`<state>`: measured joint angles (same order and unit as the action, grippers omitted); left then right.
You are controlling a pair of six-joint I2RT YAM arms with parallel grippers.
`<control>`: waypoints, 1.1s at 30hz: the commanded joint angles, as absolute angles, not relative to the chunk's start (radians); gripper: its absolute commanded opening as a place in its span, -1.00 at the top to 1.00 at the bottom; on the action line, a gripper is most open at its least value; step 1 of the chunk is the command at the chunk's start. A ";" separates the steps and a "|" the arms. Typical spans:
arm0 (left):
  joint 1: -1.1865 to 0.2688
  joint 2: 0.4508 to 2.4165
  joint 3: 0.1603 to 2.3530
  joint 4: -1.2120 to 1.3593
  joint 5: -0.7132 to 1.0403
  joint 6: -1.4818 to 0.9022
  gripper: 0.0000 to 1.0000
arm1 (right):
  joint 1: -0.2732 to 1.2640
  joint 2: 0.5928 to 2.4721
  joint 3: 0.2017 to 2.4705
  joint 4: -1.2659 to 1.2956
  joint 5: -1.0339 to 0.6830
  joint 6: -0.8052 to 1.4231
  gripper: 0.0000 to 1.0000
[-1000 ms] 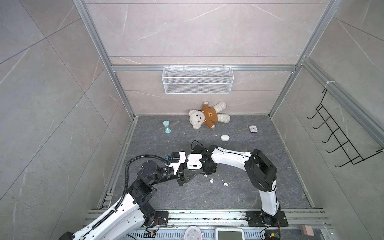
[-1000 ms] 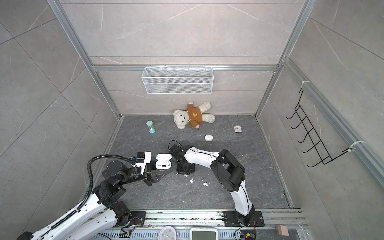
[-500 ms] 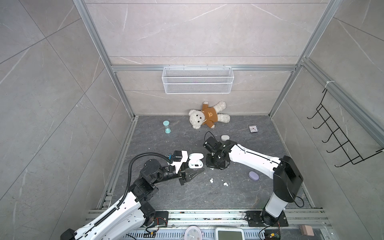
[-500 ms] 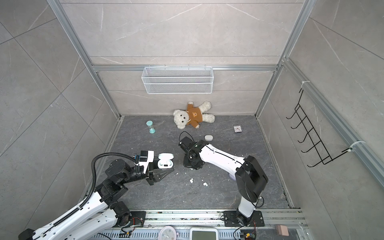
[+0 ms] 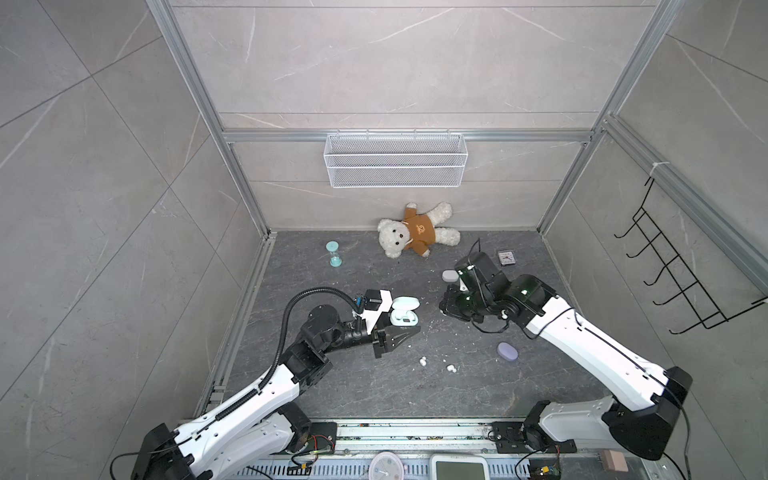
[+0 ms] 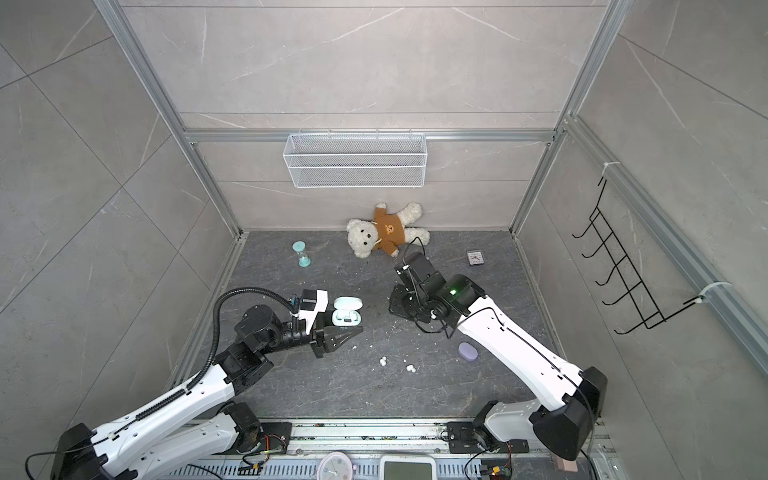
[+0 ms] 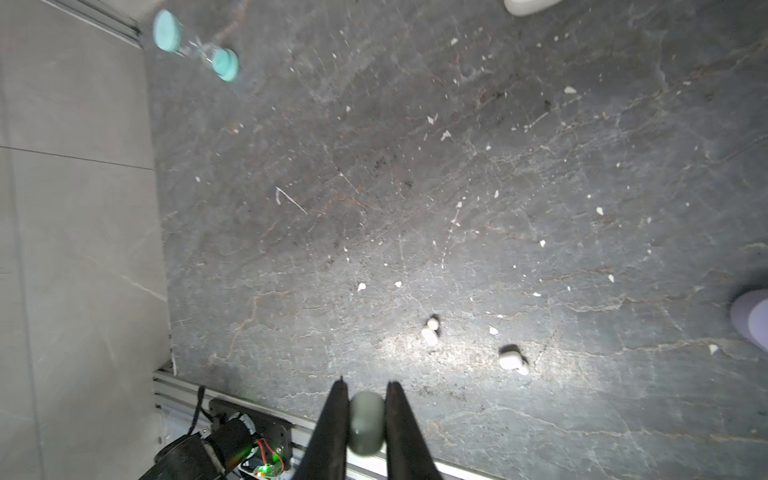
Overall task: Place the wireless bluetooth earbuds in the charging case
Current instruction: 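Lift the earbud and swing the right gripper over the case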
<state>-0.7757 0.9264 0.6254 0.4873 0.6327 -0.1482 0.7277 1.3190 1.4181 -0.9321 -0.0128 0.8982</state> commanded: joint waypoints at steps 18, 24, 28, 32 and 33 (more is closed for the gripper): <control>-0.772 1.208 0.782 0.851 0.748 -0.256 0.46 | 0.726 1.167 1.666 -0.905 -0.160 0.905 0.68; -0.772 1.233 0.785 0.900 0.754 -0.274 0.47 | 0.777 1.187 1.661 -0.795 -0.227 0.919 0.68; -0.772 1.239 0.782 0.931 0.756 -0.287 0.47 | 0.832 1.215 1.662 -0.749 -0.228 0.916 0.68; -0.772 1.243 0.779 0.957 0.758 -0.298 0.47 | 0.852 1.225 1.649 -0.715 -0.226 0.924 0.68; -0.772 1.242 0.777 0.963 0.758 -0.302 0.47 | 0.856 1.225 1.635 -0.697 -0.227 0.933 0.68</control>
<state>-0.7742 1.2411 0.7399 0.8684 0.7376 -0.2775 0.8459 1.2251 1.6417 -0.7605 -0.2150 0.9100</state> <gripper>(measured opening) 0.415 0.163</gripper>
